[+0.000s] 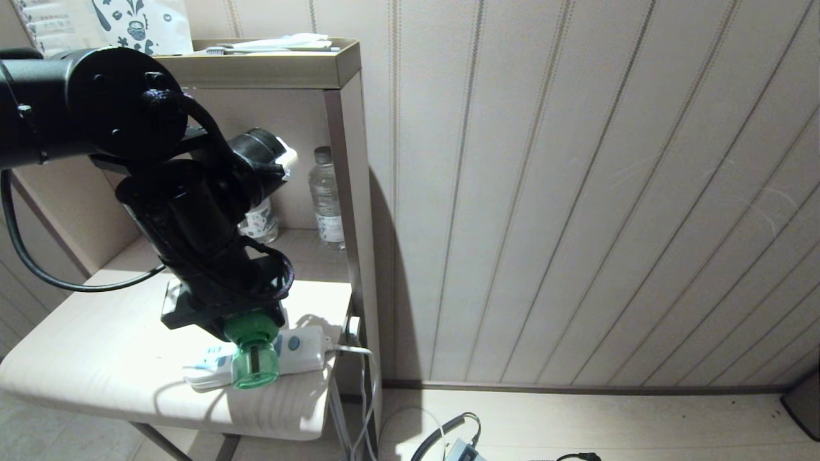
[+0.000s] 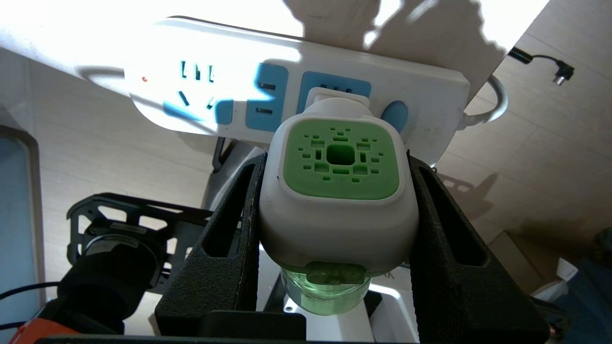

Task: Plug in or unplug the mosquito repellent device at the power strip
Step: Insert the plug into the socket

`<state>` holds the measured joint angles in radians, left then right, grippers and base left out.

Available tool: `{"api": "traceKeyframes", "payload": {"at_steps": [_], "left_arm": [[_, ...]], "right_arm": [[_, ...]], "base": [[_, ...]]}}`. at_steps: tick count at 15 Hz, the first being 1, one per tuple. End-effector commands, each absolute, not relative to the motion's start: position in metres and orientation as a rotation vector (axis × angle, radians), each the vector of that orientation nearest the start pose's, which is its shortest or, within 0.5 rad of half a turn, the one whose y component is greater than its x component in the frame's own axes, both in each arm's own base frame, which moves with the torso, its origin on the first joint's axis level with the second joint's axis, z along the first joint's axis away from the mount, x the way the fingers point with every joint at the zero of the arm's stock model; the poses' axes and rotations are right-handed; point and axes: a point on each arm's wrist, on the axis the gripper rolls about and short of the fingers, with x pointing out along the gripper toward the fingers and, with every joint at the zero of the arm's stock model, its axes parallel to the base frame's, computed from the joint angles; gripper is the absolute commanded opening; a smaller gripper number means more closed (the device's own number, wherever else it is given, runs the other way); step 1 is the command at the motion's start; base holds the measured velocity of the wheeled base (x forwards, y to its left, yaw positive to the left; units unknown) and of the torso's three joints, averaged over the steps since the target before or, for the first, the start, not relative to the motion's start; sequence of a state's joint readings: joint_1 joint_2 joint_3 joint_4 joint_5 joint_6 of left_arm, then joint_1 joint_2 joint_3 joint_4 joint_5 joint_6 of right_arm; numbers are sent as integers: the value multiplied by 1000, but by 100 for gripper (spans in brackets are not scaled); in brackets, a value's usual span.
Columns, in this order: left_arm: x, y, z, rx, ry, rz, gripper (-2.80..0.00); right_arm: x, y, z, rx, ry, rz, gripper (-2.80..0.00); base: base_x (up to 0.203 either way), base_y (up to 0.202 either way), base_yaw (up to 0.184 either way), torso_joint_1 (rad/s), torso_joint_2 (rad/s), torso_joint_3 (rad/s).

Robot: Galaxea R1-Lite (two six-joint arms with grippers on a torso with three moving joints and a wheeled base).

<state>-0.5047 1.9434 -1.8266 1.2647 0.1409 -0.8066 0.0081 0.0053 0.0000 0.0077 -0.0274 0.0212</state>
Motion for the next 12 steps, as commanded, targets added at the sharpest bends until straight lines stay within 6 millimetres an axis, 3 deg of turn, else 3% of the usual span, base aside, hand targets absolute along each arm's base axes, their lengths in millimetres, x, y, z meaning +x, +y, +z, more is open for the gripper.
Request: {"api": "traceKeyframes", "payload": {"at_steps": [1, 6, 12], "left_arm": [[278, -145, 231, -251, 1317, 257, -280], [288, -136, 233, -283, 1298, 247, -280], [292, -140, 232, -279, 1291, 232, -280]], "right_arm": [[-22, -1, 75, 21, 14, -19, -280], [-22, -1, 75, 21, 14, -19, -280], [-22, -1, 75, 21, 14, -19, -280]], "base": [[0, 0, 0, 0, 0, 0], [0, 0, 0, 0, 0, 0], [0, 0, 0, 0, 0, 0]]}}
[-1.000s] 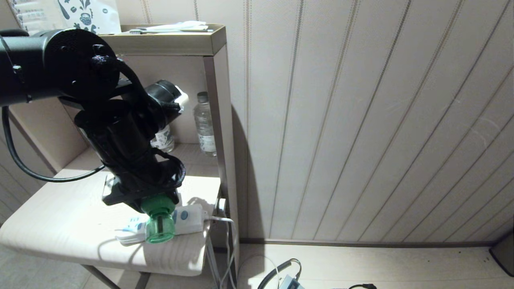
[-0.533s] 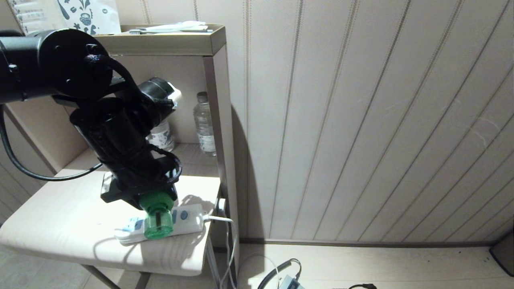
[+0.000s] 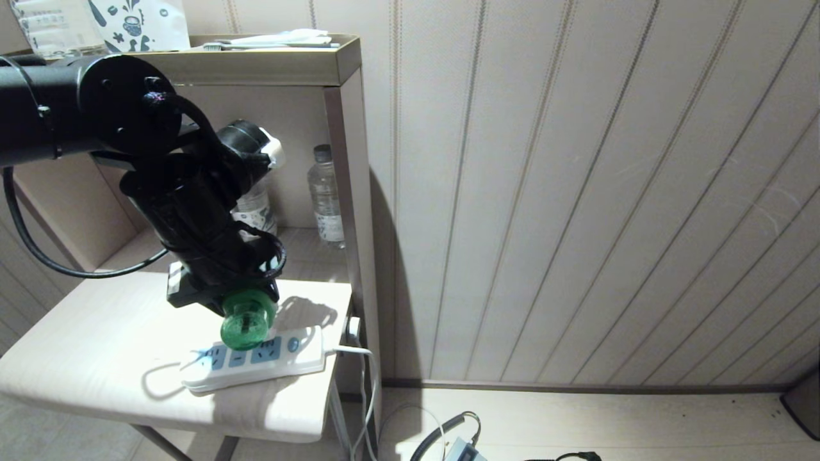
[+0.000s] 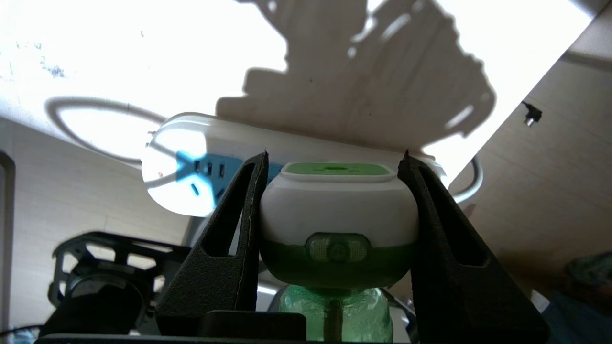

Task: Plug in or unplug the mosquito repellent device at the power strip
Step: Insert the plug into the socket

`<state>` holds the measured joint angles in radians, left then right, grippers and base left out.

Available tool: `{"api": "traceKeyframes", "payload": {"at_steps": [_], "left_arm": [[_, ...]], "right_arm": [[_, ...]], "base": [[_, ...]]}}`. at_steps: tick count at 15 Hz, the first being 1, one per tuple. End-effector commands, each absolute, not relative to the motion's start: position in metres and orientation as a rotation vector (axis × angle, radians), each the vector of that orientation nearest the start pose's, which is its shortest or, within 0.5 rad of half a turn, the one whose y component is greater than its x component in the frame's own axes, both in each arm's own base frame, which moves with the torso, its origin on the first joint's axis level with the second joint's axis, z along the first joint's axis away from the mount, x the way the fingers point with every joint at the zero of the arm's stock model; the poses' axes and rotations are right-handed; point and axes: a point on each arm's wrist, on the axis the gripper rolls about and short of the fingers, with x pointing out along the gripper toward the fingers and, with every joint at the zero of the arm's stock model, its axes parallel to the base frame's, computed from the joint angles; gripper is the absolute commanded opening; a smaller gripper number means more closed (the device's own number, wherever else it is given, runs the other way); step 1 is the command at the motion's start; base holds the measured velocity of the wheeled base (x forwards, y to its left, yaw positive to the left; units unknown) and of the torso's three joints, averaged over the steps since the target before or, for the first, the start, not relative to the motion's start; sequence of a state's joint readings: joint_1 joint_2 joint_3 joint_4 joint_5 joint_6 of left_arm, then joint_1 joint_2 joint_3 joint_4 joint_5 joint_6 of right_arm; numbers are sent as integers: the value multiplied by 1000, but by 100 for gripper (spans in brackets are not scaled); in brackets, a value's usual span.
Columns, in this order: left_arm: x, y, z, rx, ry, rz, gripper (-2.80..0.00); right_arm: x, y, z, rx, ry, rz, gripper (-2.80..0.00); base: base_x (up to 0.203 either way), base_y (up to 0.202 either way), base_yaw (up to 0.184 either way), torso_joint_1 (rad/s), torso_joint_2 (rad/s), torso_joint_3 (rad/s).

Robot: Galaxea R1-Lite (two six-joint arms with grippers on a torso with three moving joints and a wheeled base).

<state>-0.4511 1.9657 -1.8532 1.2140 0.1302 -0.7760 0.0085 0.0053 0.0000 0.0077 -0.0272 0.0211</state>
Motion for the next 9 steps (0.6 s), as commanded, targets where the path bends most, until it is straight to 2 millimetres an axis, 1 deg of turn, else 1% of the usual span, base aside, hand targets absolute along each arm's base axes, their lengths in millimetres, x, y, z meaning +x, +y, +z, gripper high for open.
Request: {"api": "traceKeyframes", "payload": {"at_steps": [1, 6, 9], "left_arm": [[292, -142, 232, -276, 1288, 224, -280], [291, -143, 235, -277, 1277, 216, -280], [283, -150, 240, -257, 1260, 196, -280]], "right_arm": [[-22, -1, 75, 21, 14, -19, -280], [-22, -1, 75, 21, 14, -19, -280], [-22, -1, 75, 21, 14, -19, -280]], "base": [[0, 0, 0, 0, 0, 0], [0, 0, 0, 0, 0, 0], [0, 0, 0, 0, 0, 0]]}}
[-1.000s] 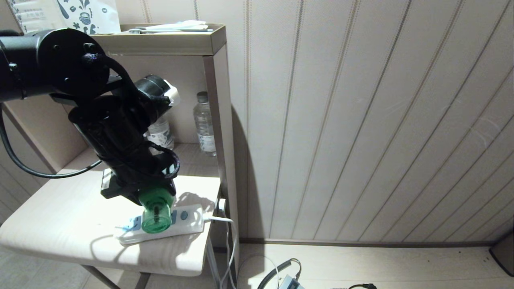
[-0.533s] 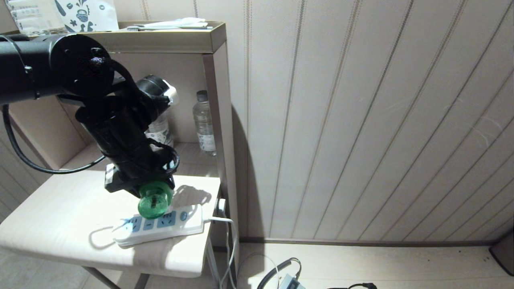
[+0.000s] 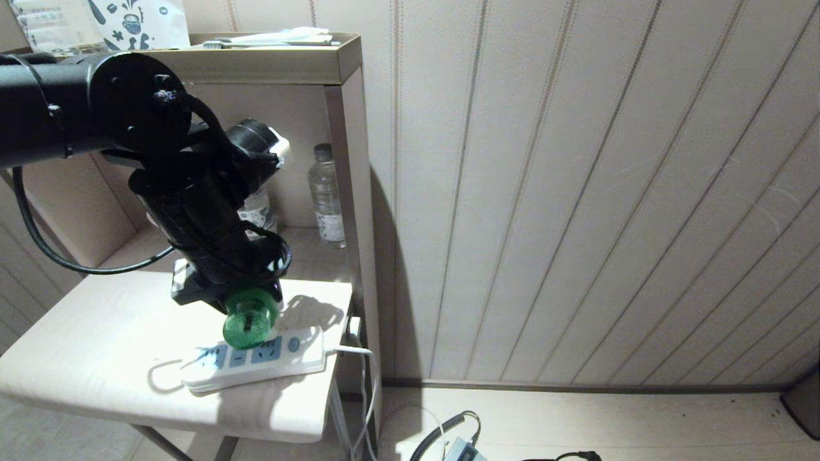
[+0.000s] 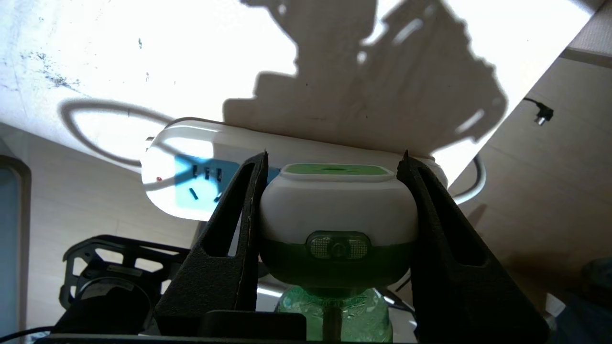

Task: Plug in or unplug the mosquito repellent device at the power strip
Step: Insert the plug into the socket

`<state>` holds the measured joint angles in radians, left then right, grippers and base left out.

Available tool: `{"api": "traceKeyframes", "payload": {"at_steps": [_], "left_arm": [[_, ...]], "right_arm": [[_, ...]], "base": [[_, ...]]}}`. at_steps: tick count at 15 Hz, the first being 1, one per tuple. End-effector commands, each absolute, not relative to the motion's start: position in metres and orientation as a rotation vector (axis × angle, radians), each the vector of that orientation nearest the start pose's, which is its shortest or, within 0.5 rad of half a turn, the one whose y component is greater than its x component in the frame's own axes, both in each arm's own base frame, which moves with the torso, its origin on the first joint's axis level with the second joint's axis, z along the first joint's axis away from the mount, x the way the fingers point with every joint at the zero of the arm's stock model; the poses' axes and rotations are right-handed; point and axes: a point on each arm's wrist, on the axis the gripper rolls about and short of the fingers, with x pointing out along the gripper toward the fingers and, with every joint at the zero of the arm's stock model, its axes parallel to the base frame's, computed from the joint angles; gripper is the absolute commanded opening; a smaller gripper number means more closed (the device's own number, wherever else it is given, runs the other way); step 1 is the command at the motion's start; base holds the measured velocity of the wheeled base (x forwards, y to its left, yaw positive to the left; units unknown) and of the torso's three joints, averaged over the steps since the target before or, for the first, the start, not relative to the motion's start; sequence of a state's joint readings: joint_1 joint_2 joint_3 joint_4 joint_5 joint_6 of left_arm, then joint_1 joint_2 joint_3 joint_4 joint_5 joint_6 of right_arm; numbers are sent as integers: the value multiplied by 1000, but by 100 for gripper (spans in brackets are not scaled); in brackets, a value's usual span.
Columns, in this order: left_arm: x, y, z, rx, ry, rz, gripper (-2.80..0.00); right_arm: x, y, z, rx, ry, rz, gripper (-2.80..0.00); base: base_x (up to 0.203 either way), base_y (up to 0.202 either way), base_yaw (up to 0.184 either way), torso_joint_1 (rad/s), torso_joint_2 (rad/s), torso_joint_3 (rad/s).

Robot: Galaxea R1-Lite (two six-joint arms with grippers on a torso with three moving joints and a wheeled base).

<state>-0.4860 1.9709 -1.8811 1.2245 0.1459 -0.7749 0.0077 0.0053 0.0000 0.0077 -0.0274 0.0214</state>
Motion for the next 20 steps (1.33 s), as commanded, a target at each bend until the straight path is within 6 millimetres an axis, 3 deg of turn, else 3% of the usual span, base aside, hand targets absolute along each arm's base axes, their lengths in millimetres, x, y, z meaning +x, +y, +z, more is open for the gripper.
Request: {"api": "traceKeyframes", "payload": {"at_steps": [1, 20], "left_arm": [[282, -153, 240, -246, 1257, 196, -280], [276, -165, 228, -183, 1274, 217, -280]], "right_arm": [[-22, -1, 75, 21, 14, -19, -280], [-22, -1, 75, 21, 14, -19, -280]], "base": [[0, 0, 0, 0, 0, 0], [0, 0, 0, 0, 0, 0]]}}
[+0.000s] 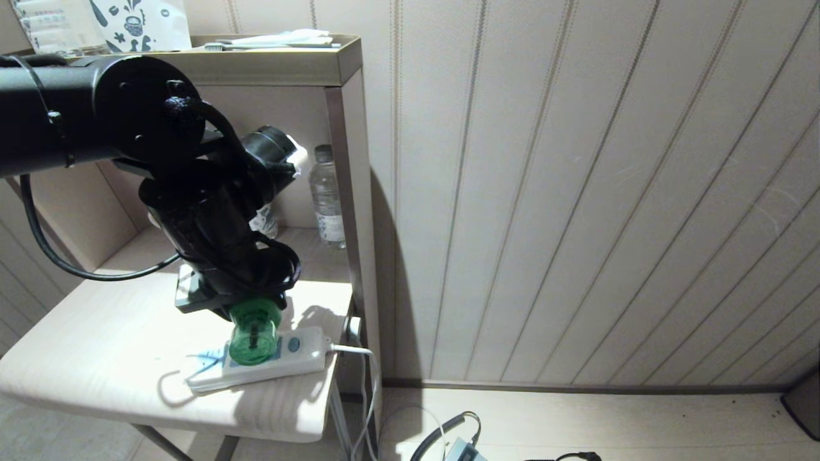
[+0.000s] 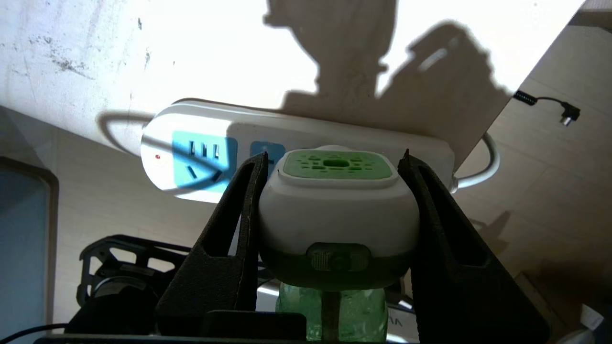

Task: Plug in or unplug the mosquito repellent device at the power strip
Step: Insert the plug into the socket

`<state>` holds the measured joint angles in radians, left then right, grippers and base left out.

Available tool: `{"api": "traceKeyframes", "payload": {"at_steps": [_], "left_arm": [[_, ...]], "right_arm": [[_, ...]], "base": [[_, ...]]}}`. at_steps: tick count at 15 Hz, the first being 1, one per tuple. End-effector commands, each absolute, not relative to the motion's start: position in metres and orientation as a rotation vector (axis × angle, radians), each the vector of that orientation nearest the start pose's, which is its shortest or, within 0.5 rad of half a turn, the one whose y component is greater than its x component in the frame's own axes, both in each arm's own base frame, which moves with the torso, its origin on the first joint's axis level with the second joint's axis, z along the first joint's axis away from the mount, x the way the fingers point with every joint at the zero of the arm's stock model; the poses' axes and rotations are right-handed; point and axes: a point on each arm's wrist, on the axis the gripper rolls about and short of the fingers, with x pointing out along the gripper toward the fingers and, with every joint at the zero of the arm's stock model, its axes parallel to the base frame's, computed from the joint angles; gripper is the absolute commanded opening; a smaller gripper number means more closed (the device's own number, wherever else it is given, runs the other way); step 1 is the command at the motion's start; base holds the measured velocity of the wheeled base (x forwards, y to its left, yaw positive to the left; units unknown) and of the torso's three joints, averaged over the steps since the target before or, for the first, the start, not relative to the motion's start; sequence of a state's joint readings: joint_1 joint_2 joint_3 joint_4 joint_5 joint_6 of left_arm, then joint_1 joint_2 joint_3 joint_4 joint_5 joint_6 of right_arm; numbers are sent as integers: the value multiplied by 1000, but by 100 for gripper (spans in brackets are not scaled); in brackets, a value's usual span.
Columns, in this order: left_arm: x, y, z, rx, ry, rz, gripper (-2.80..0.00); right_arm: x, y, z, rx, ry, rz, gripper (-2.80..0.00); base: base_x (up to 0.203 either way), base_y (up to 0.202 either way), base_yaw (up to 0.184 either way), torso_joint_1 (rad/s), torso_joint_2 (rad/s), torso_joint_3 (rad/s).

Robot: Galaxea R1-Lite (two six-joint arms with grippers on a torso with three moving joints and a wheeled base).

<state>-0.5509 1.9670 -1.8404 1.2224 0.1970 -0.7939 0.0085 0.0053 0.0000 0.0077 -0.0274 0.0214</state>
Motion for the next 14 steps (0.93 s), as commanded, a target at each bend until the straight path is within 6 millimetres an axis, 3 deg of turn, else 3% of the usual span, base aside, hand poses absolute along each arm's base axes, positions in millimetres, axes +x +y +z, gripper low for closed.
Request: {"api": "traceKeyframes", "payload": {"at_steps": [1, 8, 14], "left_arm": [[277, -166, 227, -183, 1275, 216, -280], [278, -166, 218, -168, 1299, 231, -280], [277, -165, 231, -197, 1221, 197, -280]], "right_arm": [[-22, -1, 75, 21, 14, -19, -280], [-22, -1, 75, 21, 14, -19, -280], [-22, -1, 75, 21, 14, -19, -280]], "base": [[0, 0, 0, 0, 0, 0], [0, 0, 0, 0, 0, 0], [0, 0, 0, 0, 0, 0]]}}
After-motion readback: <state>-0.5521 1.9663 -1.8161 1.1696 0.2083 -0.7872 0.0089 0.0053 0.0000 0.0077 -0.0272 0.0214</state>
